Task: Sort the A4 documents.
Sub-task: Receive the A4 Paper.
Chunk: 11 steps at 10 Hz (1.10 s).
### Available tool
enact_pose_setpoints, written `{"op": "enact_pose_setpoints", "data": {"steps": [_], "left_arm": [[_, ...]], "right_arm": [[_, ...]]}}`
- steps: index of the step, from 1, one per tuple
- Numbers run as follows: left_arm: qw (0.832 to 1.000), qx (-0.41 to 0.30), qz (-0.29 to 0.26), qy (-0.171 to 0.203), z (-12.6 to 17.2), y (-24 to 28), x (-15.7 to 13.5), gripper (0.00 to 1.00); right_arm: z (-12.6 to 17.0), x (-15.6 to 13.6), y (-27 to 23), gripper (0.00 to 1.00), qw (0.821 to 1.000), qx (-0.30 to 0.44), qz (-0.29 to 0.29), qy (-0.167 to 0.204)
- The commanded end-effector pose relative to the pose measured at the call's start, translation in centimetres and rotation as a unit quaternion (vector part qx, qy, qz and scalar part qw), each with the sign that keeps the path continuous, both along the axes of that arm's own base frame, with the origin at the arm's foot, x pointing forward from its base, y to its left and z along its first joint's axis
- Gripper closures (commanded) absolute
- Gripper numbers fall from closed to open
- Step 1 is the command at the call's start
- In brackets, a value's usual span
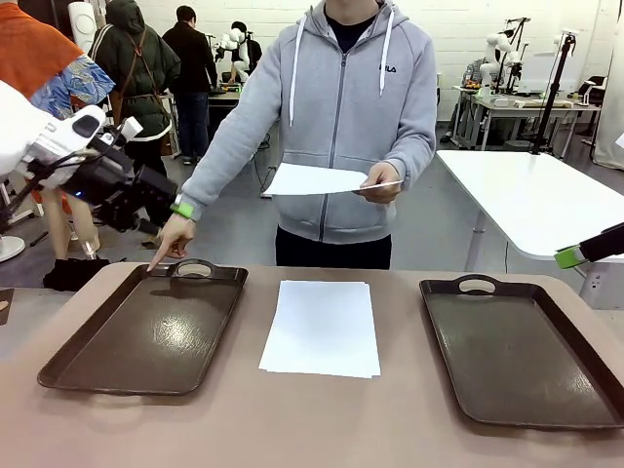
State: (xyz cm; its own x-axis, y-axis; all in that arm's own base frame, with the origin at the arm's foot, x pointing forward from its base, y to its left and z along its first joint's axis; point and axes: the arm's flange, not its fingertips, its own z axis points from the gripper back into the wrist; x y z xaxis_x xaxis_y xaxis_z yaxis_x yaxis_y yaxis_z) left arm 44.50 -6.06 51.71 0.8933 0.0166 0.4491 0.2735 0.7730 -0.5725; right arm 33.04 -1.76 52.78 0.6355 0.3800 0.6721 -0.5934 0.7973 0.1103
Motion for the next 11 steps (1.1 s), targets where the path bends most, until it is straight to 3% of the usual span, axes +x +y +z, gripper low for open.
{"op": "enact_pose_setpoints", "data": {"steps": [1,2,4,6,11], "left_arm": [[0.993,-0.105,0.01,0.049,-0.2,-0.4,5.5,0.0],[0.987,-0.142,-0.002,0.074,-0.5,-1.2,8.0,0.0],[0.979,-0.185,-0.015,0.083,0.0,-2.7,10.9,0.0],[0.971,-0.215,-0.033,0.097,0.7,-4.5,12.7,0.0],[0.943,-0.277,-0.075,0.17,-2.0,-10.1,15.9,0.0]], "right_arm": [[-0.1,0.1,0.1,0.0,1.0,0.003,0.005,0.001],[-0.1,0.1,0.1,0.0,1.0,0.003,0.005,0.001],[-0.1,0.1,0.1,0.0,1.0,0.003,0.005,0.001],[-0.1,0.1,0.1,0.0,1.0,0.003,0.005,0.001],[-0.1,0.1,0.1,0.0,1.0,0.003,0.005,0.001]]}}
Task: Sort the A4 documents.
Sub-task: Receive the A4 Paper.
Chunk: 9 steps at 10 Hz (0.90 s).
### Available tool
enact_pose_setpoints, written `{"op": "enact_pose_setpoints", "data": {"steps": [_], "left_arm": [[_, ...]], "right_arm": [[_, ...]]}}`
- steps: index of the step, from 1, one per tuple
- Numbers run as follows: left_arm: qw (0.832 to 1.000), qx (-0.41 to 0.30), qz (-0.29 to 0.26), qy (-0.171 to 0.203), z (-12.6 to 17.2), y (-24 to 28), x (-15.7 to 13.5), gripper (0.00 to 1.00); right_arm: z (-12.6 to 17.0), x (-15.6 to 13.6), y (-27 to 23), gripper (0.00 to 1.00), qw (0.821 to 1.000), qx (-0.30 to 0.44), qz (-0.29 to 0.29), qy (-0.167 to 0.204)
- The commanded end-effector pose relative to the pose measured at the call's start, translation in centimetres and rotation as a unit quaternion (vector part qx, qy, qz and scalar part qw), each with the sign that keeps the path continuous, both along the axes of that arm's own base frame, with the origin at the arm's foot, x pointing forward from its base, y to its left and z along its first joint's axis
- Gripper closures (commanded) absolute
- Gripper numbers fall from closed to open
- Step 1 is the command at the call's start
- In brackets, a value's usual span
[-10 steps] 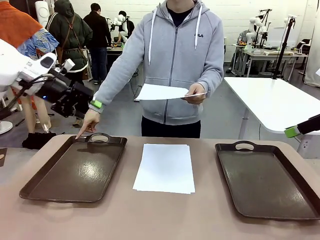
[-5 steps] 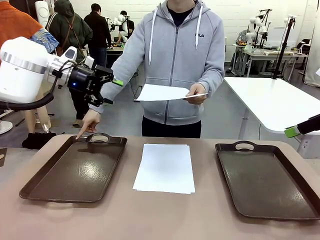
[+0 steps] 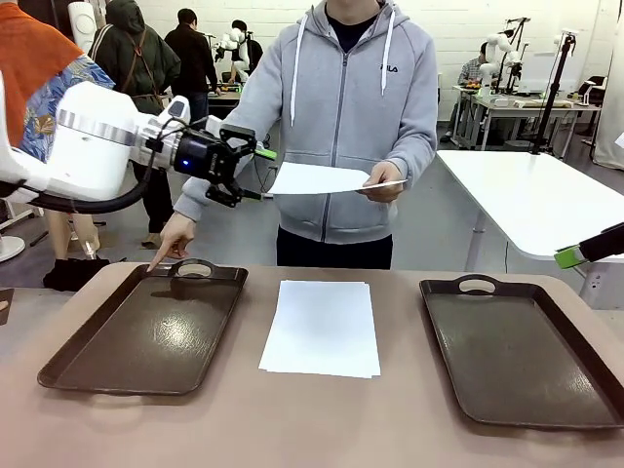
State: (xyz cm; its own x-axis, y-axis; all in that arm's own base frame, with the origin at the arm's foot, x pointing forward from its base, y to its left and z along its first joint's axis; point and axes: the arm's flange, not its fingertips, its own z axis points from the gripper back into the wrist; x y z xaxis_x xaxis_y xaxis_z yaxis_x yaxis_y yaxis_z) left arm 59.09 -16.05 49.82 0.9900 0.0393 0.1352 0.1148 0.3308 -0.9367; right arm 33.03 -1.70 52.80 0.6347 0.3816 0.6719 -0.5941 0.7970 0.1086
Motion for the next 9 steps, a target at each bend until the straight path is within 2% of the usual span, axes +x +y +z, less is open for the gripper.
{"op": "enact_pose_setpoints", "data": {"steps": [1,5,9], "left_arm": [[0.999,-0.031,-0.015,0.028,-0.6,-0.5,1.7,0.0],[0.996,-0.079,-0.031,0.039,-1.3,-1.8,2.1,0.0],[0.994,-0.086,-0.041,0.046,-1.5,-3.7,1.6,0.0]], "right_arm": [[-0.1,0.1,0.1,0.0,1.0,0.004,0.004,0.001],[-0.1,0.1,0.1,0.0,1.0,0.004,0.004,0.001],[-0.1,0.1,0.1,0.0,1.0,0.004,0.004,0.001]]}}
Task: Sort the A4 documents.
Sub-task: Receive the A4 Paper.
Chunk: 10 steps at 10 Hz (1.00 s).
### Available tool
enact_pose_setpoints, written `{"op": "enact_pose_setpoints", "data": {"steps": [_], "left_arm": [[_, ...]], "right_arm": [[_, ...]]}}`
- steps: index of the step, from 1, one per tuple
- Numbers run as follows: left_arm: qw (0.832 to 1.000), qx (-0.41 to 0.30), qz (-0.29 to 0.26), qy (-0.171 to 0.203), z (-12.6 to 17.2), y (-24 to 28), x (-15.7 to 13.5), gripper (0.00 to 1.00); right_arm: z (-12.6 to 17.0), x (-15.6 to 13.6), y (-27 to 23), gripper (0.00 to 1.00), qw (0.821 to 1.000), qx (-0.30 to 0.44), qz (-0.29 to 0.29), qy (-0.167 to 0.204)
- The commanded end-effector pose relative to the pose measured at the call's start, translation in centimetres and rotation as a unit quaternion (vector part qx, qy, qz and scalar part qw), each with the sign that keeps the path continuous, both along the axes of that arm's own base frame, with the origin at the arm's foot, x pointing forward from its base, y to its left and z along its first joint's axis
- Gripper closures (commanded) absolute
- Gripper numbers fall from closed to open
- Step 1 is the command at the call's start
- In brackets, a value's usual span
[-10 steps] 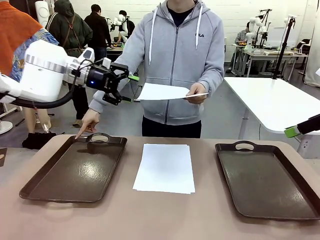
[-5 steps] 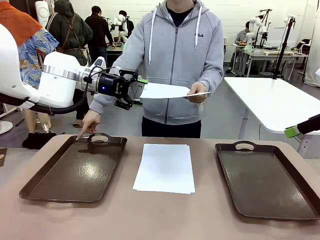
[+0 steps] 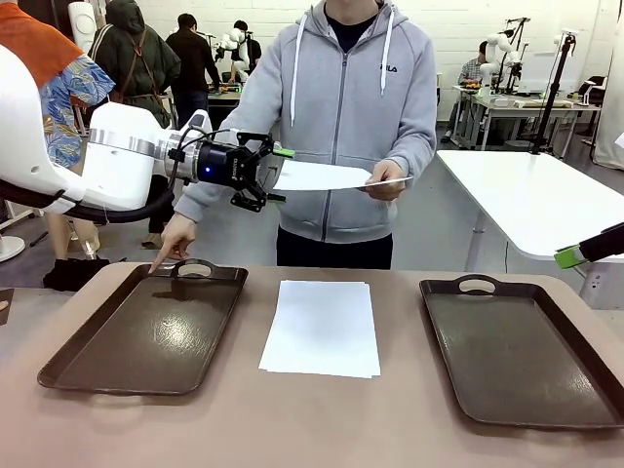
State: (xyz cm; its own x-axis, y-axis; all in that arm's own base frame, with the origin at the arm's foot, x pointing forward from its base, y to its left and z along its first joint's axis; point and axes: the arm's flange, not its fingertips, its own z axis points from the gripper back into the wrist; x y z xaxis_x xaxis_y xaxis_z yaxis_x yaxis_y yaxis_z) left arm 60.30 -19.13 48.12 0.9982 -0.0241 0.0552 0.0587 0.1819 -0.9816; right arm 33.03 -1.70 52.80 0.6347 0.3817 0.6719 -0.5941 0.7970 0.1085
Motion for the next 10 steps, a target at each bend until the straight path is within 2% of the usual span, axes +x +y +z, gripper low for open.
{"op": "enact_pose_setpoints", "data": {"steps": [1,4,5,6,9,10], "left_arm": [[1.0,-0.01,-0.001,0.008,0.11,-1.08,0.56,0.0],[1.0,-0.004,0.0,0.007,-0.05,-1.96,0.72,0.0],[1.0,-0.005,0.003,-0.007,-0.07,-1.83,0.72,0.13],[1.0,-0.005,0.003,-0.006,-0.07,-1.76,0.7,0.2],[1.0,0.009,0.008,-0.003,-0.07,-1.59,0.49,0.52],[1.0,0.009,0.012,-0.003,0.01,-1.56,0.43,0.59]], "right_arm": [[-0.12,0.07,0.06,0.0,1.0,0.004,0.004,0.001],[-0.12,0.07,0.06,0.0,1.0,0.004,0.004,0.001],[-0.12,0.07,0.06,0.0,1.0,0.004,0.004,0.001],[-0.12,0.07,0.06,0.0,1.0,0.004,0.004,0.001],[-0.12,0.07,0.06,0.0,1.0,0.004,0.004,0.001],[-0.12,0.07,0.06,0.0,1.0,0.004,0.004,0.001]]}}
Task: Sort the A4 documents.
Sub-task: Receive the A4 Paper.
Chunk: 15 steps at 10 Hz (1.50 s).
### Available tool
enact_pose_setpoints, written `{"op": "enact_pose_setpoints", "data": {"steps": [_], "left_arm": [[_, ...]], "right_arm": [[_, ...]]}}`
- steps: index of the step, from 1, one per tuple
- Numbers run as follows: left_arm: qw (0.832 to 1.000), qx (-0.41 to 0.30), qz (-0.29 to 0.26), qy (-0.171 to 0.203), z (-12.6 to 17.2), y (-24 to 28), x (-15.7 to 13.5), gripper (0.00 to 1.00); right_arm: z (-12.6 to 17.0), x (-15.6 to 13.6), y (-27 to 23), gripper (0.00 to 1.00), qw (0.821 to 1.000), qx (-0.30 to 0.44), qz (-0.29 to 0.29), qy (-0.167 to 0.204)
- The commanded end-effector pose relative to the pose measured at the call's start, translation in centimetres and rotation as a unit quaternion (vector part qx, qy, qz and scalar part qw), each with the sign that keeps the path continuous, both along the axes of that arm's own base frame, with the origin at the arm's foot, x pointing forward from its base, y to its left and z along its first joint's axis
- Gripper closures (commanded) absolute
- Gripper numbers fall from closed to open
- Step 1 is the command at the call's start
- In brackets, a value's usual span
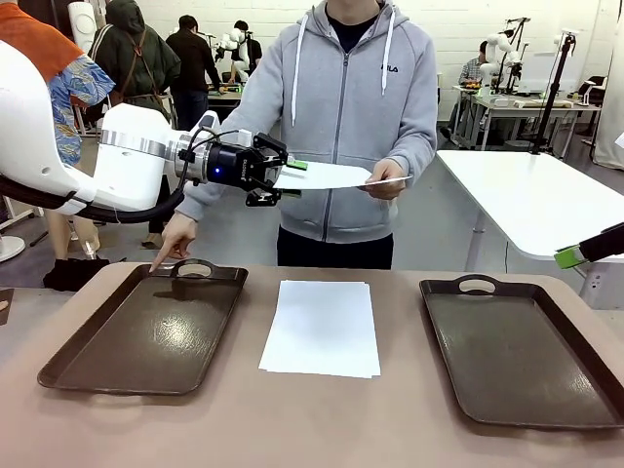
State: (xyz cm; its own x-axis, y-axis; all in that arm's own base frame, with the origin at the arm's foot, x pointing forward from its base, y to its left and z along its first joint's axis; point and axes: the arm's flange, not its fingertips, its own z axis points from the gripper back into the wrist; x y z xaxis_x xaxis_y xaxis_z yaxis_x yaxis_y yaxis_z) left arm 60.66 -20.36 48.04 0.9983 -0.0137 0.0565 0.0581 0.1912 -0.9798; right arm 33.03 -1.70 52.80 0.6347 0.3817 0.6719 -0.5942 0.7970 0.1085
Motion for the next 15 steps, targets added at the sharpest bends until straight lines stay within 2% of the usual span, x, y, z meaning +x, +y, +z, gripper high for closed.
{"op": "enact_pose_setpoints", "data": {"steps": [1,4,9,11,12,15], "left_arm": [[1.0,0.017,0.012,-0.01,0.24,-0.29,-0.03,0.72],[1.0,0.02,0.016,-0.016,0.35,-0.11,-0.07,0.99],[0.999,0.023,0.02,-0.027,0.34,0.08,-0.1,1.0],[0.999,0.023,0.0,-0.046,0.8,-0.04,-0.52,1.0],[1.0,0.013,0.014,-0.019,0.33,0.22,0.21,1.0],[1.0,0.013,0.014,-0.019,0.33,0.22,0.21,1.0]], "right_arm": [[-0.12,0.07,0.05,0.0,1.0,0.004,0.004,0.001],[-0.12,0.07,0.05,0.0,1.0,0.004,0.004,0.001],[-0.12,0.07,0.05,0.0,1.0,0.004,0.004,0.001],[-0.12,0.07,0.05,0.0,1.0,0.004,0.004,0.001],[-0.12,0.07,0.05,0.0,1.0,0.004,0.004,0.001],[-0.12,0.07,0.05,0.0,1.0,0.004,0.004,0.001]]}}
